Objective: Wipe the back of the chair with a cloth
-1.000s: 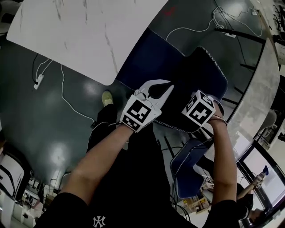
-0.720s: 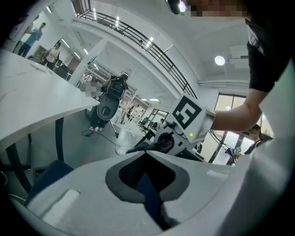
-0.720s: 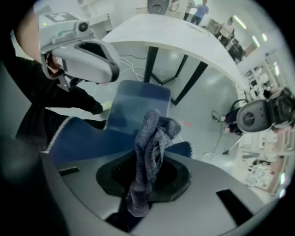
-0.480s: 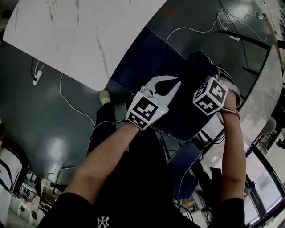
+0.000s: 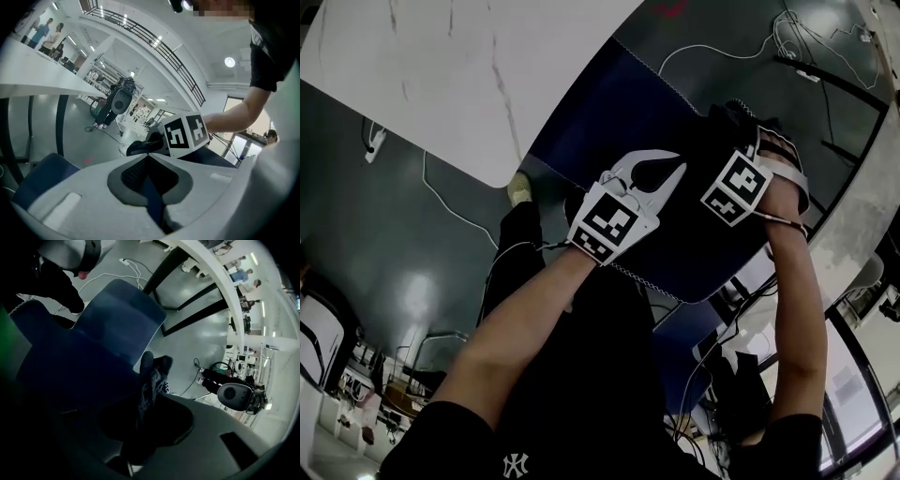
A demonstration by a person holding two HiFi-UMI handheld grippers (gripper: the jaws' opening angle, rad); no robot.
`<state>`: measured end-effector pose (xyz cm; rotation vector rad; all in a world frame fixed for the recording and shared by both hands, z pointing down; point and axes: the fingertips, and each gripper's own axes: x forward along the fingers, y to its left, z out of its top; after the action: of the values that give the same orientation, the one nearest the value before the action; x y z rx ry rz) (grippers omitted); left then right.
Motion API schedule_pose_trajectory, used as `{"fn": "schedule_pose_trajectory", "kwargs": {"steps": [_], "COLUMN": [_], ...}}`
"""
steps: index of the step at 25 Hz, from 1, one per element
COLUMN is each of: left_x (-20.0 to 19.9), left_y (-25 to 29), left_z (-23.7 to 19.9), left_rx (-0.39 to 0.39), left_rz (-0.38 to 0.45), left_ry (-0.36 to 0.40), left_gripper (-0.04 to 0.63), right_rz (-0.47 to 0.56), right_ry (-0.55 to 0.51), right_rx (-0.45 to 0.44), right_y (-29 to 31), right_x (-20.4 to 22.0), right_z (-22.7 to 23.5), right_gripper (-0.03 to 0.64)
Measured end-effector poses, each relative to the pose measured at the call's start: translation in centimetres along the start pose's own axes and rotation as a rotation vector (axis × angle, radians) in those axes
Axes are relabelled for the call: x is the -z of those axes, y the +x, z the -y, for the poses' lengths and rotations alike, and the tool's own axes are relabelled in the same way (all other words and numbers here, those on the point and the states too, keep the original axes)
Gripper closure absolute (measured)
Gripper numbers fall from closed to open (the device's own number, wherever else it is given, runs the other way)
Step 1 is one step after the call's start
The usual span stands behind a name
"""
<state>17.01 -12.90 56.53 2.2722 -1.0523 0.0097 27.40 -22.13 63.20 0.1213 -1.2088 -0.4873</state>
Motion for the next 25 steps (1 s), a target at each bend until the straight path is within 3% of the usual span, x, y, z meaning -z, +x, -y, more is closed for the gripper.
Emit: {"fn": "schedule_pose_trajectory", "kwargs": {"steps": [12, 25], "left_x": [3.0, 6.2], "left_y": [-1.9, -5.7], "left_z": [-2.5, -3.9], "left_rx": [-0.032, -0.001], "left_rz": [-0.01, -0.021], "left_ry": [-0.023, -0.013], "left_gripper": [0.588, 0.588], "right_rz": [-0.143, -0.065], "right_ry": [-0.194, -0.101], "right_rx": [-0.259, -0.535], "right_y": [3.6, 0.7], "right_x": [-3.2, -8.9], "right_z": [-8.0, -19.2], "right_gripper": [0.531, 0.532]}}
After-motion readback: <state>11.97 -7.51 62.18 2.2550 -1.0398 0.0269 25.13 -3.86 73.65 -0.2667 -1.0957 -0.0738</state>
